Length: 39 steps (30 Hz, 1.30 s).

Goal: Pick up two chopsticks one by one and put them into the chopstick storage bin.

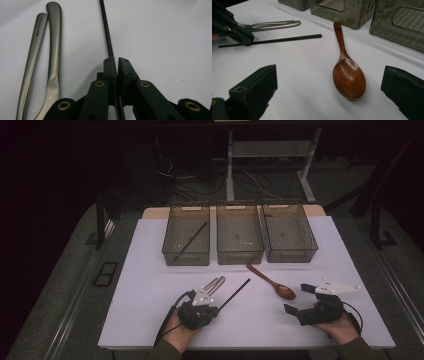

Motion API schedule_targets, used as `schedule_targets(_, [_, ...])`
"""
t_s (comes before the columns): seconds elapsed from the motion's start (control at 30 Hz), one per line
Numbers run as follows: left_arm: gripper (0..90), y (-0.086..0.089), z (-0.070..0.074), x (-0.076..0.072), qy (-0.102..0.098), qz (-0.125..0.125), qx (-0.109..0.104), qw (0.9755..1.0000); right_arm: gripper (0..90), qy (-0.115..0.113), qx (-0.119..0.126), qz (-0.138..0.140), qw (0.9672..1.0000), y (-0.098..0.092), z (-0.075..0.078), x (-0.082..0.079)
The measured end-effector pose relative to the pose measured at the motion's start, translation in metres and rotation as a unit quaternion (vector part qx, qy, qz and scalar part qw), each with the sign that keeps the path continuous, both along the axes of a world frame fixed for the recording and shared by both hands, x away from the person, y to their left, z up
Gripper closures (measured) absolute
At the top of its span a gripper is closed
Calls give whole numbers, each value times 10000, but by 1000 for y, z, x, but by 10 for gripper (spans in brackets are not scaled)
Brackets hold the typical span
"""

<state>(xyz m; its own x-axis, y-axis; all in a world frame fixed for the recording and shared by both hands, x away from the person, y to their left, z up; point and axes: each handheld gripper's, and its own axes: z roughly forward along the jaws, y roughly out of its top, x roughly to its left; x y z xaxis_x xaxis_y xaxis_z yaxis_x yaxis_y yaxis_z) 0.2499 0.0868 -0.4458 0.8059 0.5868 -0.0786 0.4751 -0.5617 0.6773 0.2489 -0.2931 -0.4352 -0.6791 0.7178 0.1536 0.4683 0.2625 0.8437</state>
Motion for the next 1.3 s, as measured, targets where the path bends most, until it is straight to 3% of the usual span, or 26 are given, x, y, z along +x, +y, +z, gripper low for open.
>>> schedule_targets(0.43, [862,-3,2,0,-59,-20,113,9999,8,10,7,2,10000,1,0,-1])
schedule_targets(0.9, [861,6,14,1,-104,-80,-283,9995,8,11,-1,21,10000,1,0,0])
schedule_targets(1.3, [861,13,26,2,-219,-119,-647,9976,8,27,14,68,10000,2,-1,1])
